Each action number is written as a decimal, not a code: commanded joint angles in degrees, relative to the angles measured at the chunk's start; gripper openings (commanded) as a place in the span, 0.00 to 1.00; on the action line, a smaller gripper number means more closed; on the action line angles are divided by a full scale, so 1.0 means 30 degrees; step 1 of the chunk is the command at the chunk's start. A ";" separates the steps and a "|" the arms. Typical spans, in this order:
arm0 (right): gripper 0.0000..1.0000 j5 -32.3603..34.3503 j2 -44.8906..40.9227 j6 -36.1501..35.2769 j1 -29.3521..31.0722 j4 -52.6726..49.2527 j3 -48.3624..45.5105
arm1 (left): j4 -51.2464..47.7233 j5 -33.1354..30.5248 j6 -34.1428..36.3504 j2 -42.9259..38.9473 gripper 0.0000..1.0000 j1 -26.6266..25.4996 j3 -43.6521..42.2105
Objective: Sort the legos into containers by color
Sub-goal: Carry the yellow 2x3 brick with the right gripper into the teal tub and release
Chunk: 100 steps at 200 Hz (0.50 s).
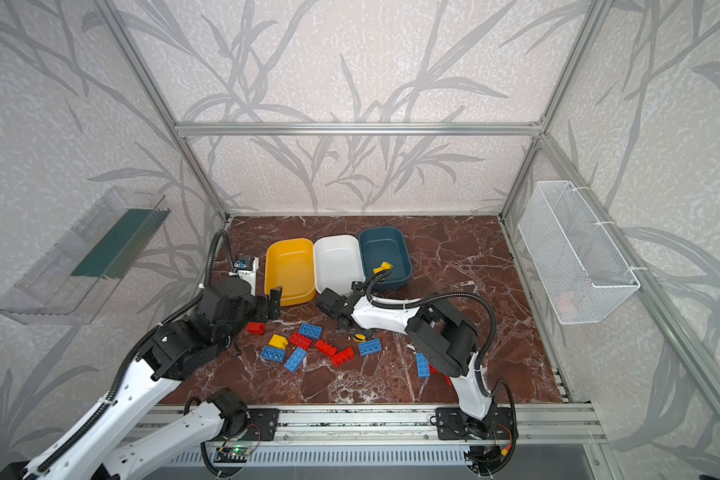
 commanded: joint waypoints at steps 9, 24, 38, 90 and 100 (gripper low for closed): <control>0.55 0.0986 -0.1525 -0.1193 0.0097 -0.0012 0.0015 | -0.0067 -0.0506 0.0110 -0.0248 0.93 0.0061 -0.0150; 0.55 0.1256 -0.2132 -0.1981 0.0046 0.0272 0.0038 | -0.0070 -0.0631 0.0092 -0.0253 0.93 0.0065 -0.0132; 0.55 0.1669 -0.2760 -0.2948 -0.0016 0.1003 -0.0167 | -0.0058 -0.0675 0.0092 -0.0231 0.93 0.0066 -0.0153; 0.55 0.0492 -0.3965 -0.6053 -0.2163 0.0744 0.0802 | 0.0099 -0.2734 -0.0596 -0.1083 0.99 0.0067 -0.0456; 0.55 0.0378 -0.4076 -0.6662 -0.2625 0.0871 0.0894 | 0.0320 -0.3022 -0.0695 -0.1507 0.99 0.0070 -0.0631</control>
